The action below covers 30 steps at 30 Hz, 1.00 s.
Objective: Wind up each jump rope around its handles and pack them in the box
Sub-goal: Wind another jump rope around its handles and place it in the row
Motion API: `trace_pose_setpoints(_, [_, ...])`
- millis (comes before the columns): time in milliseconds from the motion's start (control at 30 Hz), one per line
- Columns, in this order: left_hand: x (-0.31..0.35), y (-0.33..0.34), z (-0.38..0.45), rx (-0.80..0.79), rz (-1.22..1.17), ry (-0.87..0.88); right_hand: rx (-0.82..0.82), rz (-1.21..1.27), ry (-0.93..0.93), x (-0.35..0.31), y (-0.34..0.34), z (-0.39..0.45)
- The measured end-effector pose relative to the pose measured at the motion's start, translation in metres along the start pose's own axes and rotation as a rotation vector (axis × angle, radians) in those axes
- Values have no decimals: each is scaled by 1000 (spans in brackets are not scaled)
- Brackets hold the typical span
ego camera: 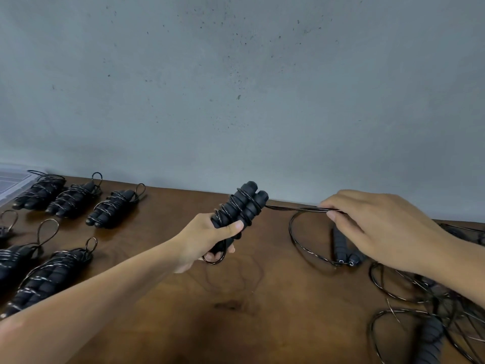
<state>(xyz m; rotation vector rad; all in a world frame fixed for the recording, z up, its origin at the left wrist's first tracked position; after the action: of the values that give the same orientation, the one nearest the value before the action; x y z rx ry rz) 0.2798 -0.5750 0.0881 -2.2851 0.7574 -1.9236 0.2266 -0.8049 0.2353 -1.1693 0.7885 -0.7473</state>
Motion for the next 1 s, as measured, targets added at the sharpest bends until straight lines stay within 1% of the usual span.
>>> trace_pose_setpoints(100, [7,3,1,-36,141,51,-18,-115,-83,-13,-7,4])
trace_pose_setpoints(167, [12,7,1,-96,284,91,18,-179,-163,-22,-13,7])
trace_pose_setpoints(233, [15,13,0,-160,447,109,71,-192,-272,-31,-16,8])
trace_pose_setpoints(300, [19,16,-1,-176,620,133,110,-198,-398,-39,-14,6])
trace_pose_setpoints(367, [24,20,-4,-189,757,161,131,-198,-484,-47,-12,5])
trace_pose_setpoints(467, [26,29,-11,-253,885,201,121,-208,-568,-54,-7,6])
trace_pose_setpoints(600, [34,42,-24,-304,1029,330,100,-178,-634,-62,-2,8])
trace_pose_setpoints(700, [45,46,-31,-252,1180,476,89,-141,-646,-63,2,11])
trace_pose_setpoints(767, [52,48,-35,-195,1252,584,57,-99,-620,-61,9,16])
trace_pose_setpoints(833, [61,49,-41,-117,1291,739,50,-39,-594,-58,13,21])
trace_pose_setpoints(900, [69,49,-51,-48,1276,881,45,121,-542,-54,17,26])
trace_pose_setpoints(1000, [76,51,-64,14,1255,1014,-24,467,-363,-44,29,33])
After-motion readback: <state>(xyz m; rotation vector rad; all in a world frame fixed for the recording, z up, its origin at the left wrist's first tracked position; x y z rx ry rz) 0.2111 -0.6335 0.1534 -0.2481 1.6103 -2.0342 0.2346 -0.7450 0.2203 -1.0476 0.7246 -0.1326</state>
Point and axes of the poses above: each hand's wrist, its own z-axis towards the middle knuckle, its own y-axis out of the palm, x = y × z, the point moved 10 cm from there along z, towards the middle knuckle, and after that the axes turned 12 degrees about z, right-handed, at the moved point
